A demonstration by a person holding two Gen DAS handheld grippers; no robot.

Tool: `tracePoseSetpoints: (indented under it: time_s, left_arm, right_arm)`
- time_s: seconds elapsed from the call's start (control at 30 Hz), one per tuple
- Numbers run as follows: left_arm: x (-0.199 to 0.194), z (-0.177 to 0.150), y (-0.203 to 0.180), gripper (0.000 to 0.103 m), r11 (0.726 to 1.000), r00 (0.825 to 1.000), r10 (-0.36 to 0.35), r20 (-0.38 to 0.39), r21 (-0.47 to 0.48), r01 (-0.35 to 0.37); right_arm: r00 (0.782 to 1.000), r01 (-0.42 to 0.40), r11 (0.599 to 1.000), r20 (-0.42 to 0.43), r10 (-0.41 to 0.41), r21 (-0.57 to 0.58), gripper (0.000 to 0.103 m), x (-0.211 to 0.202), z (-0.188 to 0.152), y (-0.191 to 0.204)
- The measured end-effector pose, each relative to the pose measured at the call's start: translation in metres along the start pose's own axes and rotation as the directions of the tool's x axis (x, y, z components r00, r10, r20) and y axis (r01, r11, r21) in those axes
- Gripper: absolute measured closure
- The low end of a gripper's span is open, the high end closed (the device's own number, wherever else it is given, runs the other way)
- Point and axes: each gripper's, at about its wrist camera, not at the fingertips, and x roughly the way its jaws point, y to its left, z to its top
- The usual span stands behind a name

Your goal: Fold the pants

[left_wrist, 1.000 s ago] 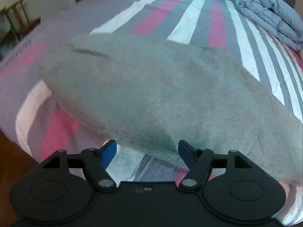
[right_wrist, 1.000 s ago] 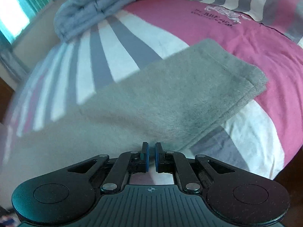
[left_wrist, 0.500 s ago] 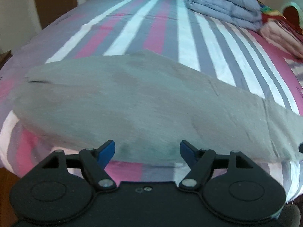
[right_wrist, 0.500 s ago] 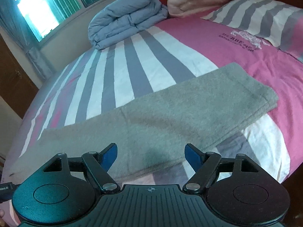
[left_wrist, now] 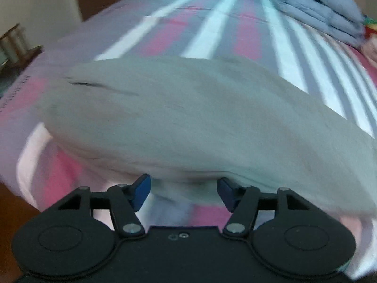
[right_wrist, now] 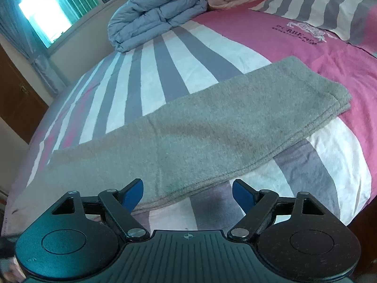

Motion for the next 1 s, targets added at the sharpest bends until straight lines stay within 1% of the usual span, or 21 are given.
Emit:
tracePoseSetpoints:
  time_s: [0.07,0.13,0.2,0.27,0.33,0.4,0.47,0.6,0.67,0.7,0.77,0.8,0.83,0.87,0.9,0.93,1.0]
  left_arm:
    - [0.011,0.006,0.011,0.05,1.0,1.0,0.01,-0.02,-0.018,-0.011]
    - [0.021,0.006,0.017,0.05,1.0,0.999,0.008,-0.05,-0.029,-0.009]
    - [0.023,0.001,0.015,0.05,1.0,0.999,0.019,-0.049,-0.01,-0.02]
    - [0.014,-0.007,0.013,0.05,1.0,0.999,0.023,-0.028,-0.001,-0.023]
    - [0.004,-0.008,0.019,0.05,1.0,1.0,0.006,-0.006,-0.03,-0.006]
    - [-0.004,-0.002,0.029,0.05,0.998,1.0,0.009,0.016,-0.061,-0.008]
    - [-0.009,0.002,0.039,0.05,0.996,0.999,0.012,0.033,-0.088,-0.009]
    - [-0.023,0.015,0.044,0.05,0.993,0.996,0.015,0.089,-0.119,-0.004]
    - [-0.024,0.023,0.042,0.046,0.995,0.994,0.012,0.112,-0.104,0.0]
    - [-0.017,0.028,0.039,0.044,0.996,0.995,0.013,0.1,-0.089,-0.004]
    - [0.001,0.031,0.036,0.044,0.997,0.998,0.004,0.055,-0.078,0.001]
    - [0.014,0.03,0.035,0.044,0.998,1.0,-0.001,0.018,-0.068,0.003]
    - [0.025,0.026,0.033,0.045,0.998,1.0,0.018,-0.002,-0.053,-0.018]
    - [0.034,0.023,0.032,0.044,0.998,0.999,0.053,-0.007,-0.024,-0.053]
    - [0.041,0.018,0.029,0.039,0.996,0.996,0.09,-0.003,0.018,-0.089]
    - [0.045,0.013,0.031,0.035,0.995,0.995,0.098,0.005,0.033,-0.098]
    - [0.047,0.011,0.039,0.031,0.996,0.996,0.092,-0.011,-0.009,-0.092]
  right_arm:
    - [1.0,-0.007,1.0,-0.007,0.007,0.011,0.021,0.003,-0.001,0.001]
    - [1.0,-0.008,1.0,-0.005,0.008,-0.016,0.021,0.004,-0.003,0.008]
    - [1.0,-0.021,0.999,-0.01,0.02,-0.05,0.021,0.005,-0.006,0.018]
    - [0.999,-0.031,0.997,-0.027,0.029,-0.074,0.021,0.009,-0.008,0.028]
    - [0.999,-0.027,0.995,-0.033,0.023,-0.096,0.021,0.012,-0.008,0.034]
    - [0.999,-0.021,0.996,-0.038,0.017,-0.085,0.021,0.015,-0.007,0.035]
    - [0.999,-0.031,0.996,-0.037,0.028,-0.081,0.021,0.016,-0.005,0.037]
    - [1.0,0.003,0.983,-0.015,-0.006,-0.181,0.021,0.023,0.0,0.057]
    - [1.0,0.023,0.971,-0.014,-0.027,-0.236,0.021,0.031,0.003,0.067]
    - [0.999,0.023,0.968,-0.018,-0.028,-0.251,0.021,0.035,0.003,0.072]
    - [0.999,0.029,0.962,-0.016,-0.035,-0.27,0.021,0.042,0.004,0.08]
    - [0.999,0.034,0.958,-0.017,-0.04,-0.286,0.021,0.047,0.004,0.084]
    - [0.999,0.037,0.953,-0.021,-0.046,-0.3,0.021,0.052,0.003,0.086]
    - [0.998,0.042,0.949,-0.032,-0.055,-0.313,0.021,0.058,0.002,0.089]
    - [0.997,0.046,0.944,-0.042,-0.063,-0.327,0.021,0.064,0.0,0.091]
    - [0.996,0.059,0.938,-0.05,-0.08,-0.342,0.021,0.07,-0.002,0.091]
    - [0.986,0.108,0.911,-0.072,-0.148,-0.397,0.021,0.083,-0.008,0.089]
